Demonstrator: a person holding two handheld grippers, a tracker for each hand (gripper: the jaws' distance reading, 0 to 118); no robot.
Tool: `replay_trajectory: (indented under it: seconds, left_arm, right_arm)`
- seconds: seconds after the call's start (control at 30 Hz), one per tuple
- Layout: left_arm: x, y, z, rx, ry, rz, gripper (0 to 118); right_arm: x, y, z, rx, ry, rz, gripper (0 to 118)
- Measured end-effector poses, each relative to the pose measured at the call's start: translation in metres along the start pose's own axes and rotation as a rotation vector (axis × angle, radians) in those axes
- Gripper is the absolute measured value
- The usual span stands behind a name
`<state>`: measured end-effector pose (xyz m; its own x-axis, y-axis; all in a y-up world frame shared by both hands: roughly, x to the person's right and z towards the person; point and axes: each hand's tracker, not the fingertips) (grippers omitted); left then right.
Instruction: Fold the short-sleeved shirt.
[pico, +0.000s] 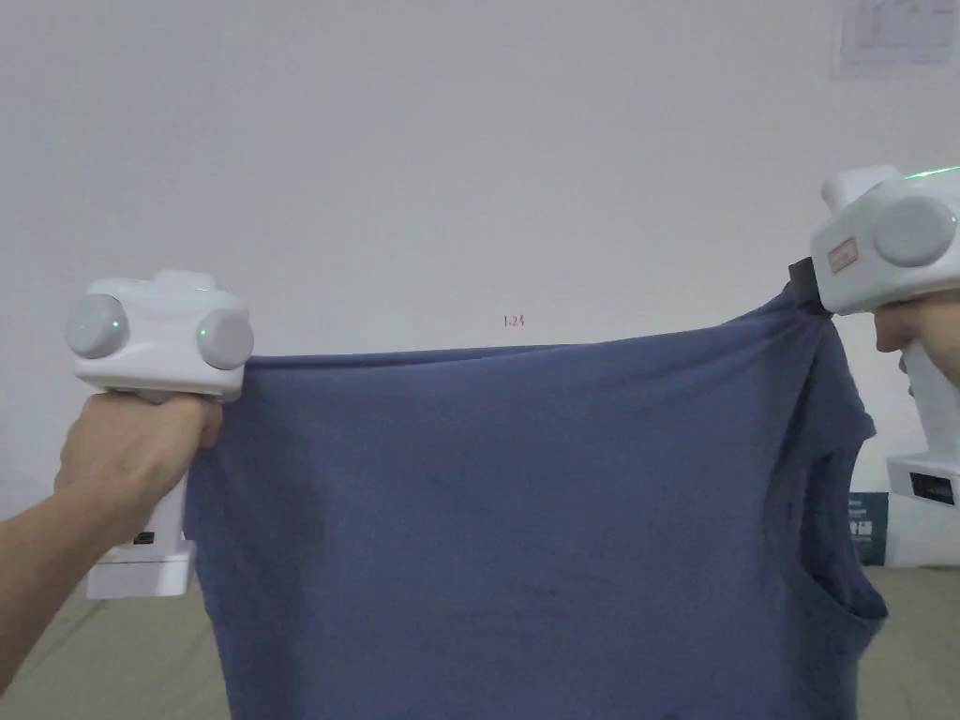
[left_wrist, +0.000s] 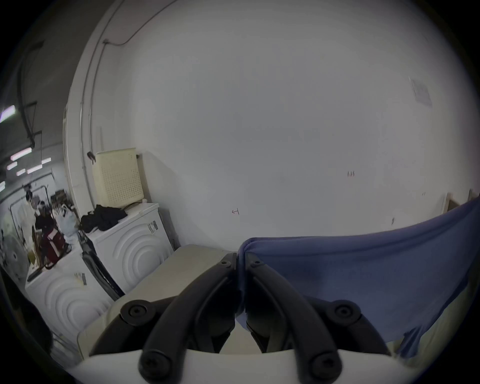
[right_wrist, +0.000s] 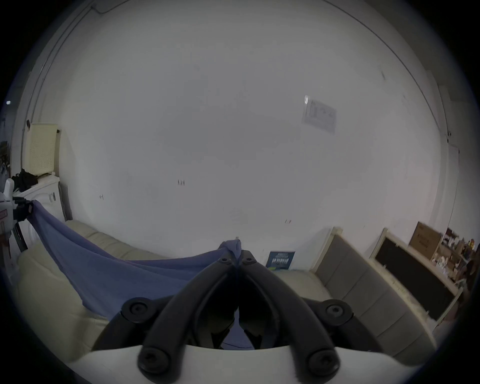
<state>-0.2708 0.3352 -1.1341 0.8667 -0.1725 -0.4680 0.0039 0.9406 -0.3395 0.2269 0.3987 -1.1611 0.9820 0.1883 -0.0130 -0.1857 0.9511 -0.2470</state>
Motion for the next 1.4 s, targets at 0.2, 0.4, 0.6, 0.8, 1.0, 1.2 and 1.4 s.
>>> replay_trajectory:
  seconds: [0.2, 0.4, 0.6, 0.8, 1.0, 1.2, 1.4]
  left_arm:
    - [0.022, -0.104, -0.043, -0.181, -0.033, 0.023, 4]
    - [0.01, -0.221, -0.006, -0.248, -0.106, -0.04, 4]
    - [-0.039, -0.298, 0.052, -0.322, -0.157, -0.092, 4]
    - [-0.088, -0.351, 0.132, -0.396, -0.195, -0.094, 4]
    - [-0.129, -0.406, 0.214, -0.454, -0.215, -0.071, 4]
    - [-0.16, -0.45, 0.283, -0.507, -0.247, -0.04, 4]
    - [-0.182, -0.48, 0.324, -0.558, -0.275, -0.019, 4]
  right_arm:
    - [-0.016, -0.118, -0.031, -0.136, 0.044, -0.018, 2]
    - [-0.015, -0.239, 0.003, -0.301, 0.129, -0.083, 2]
    - [-0.007, -0.316, 0.108, -0.378, 0.174, -0.098, 2]
    - [-0.001, -0.37, 0.219, -0.436, 0.213, -0.181, 2]
    - [0.009, -0.411, 0.316, -0.473, 0.218, -0.249, 2]
    - [0.017, -0.443, 0.373, -0.499, 0.23, -0.242, 2]
    - [0.019, -0.484, 0.407, -0.566, 0.241, -0.252, 2]
